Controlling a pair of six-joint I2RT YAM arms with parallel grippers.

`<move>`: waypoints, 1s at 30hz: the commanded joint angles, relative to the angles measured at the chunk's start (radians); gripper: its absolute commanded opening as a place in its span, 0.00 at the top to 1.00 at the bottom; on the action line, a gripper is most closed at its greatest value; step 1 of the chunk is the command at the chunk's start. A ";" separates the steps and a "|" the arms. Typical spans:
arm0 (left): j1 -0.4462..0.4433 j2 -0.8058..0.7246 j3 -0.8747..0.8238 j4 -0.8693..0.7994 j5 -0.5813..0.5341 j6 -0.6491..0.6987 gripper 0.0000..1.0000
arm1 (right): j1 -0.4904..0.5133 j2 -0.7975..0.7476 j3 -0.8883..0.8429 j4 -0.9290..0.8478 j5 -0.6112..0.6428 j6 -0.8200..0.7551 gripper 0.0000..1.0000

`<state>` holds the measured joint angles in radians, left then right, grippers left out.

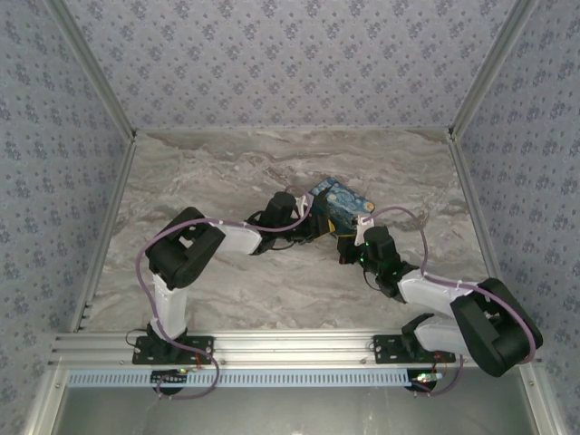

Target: Unlock the padlock with the key

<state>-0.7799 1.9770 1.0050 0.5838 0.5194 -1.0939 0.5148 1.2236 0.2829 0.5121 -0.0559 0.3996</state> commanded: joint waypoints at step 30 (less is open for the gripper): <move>-0.018 -0.012 0.001 0.076 0.060 -0.049 0.76 | 0.005 0.093 0.035 0.184 0.000 0.019 1.00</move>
<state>-0.7780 1.9778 1.0050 0.5873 0.5037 -1.1286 0.5159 1.2892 0.2852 0.6044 -0.0559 0.4034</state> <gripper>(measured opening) 0.240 0.057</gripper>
